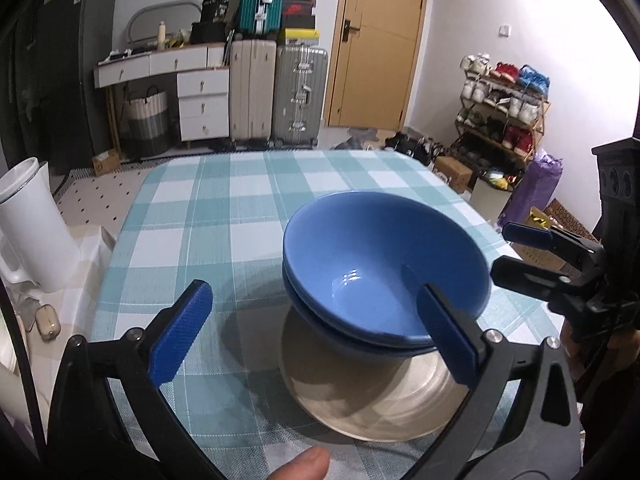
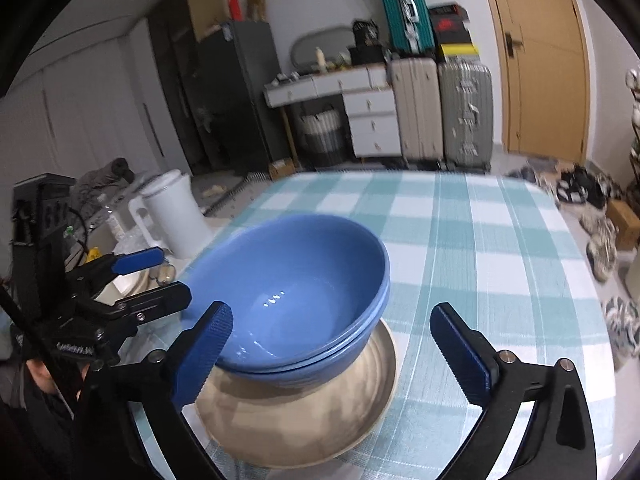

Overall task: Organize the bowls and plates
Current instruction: 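Lower the bowls onto the cream plates and open both grippers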

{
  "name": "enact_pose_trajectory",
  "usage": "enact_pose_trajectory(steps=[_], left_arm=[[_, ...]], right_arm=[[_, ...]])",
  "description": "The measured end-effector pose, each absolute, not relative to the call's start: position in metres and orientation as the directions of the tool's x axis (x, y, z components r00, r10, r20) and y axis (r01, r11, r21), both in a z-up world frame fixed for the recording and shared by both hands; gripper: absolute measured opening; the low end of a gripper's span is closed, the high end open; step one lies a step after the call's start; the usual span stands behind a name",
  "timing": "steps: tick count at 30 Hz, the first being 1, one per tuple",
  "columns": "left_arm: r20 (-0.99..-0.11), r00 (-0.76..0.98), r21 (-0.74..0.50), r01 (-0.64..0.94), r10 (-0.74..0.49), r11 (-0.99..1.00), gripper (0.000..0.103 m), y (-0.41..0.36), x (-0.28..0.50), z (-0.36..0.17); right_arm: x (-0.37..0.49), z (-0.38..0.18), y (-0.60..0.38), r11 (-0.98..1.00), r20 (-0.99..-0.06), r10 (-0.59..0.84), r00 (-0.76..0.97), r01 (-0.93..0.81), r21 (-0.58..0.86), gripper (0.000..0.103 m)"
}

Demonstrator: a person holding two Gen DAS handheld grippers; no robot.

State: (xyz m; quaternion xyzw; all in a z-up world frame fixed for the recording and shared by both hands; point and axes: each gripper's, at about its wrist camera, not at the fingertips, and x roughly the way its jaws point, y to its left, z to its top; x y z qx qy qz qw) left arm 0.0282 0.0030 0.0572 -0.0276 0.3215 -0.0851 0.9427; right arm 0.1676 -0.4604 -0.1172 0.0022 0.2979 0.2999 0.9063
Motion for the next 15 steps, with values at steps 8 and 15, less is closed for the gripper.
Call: enact_pose_trajectory(steps=[8, 15], left_arm=[[-0.519, 0.834, -0.098, 0.160, -0.187, 0.982, 0.102, 0.015, -0.009, 0.054], [-0.497, 0.847, -0.078, 0.170, -0.186, 0.982, 0.102, 0.025, -0.028, 0.042]], right_arm=[[0.135, -0.123, -0.477, 0.791, -0.452, 0.577, 0.680, -0.604, 0.100, 0.102], [0.124, -0.147, -0.491, 0.771, -0.414, 0.603, 0.682, -0.631, 0.084, 0.102]])
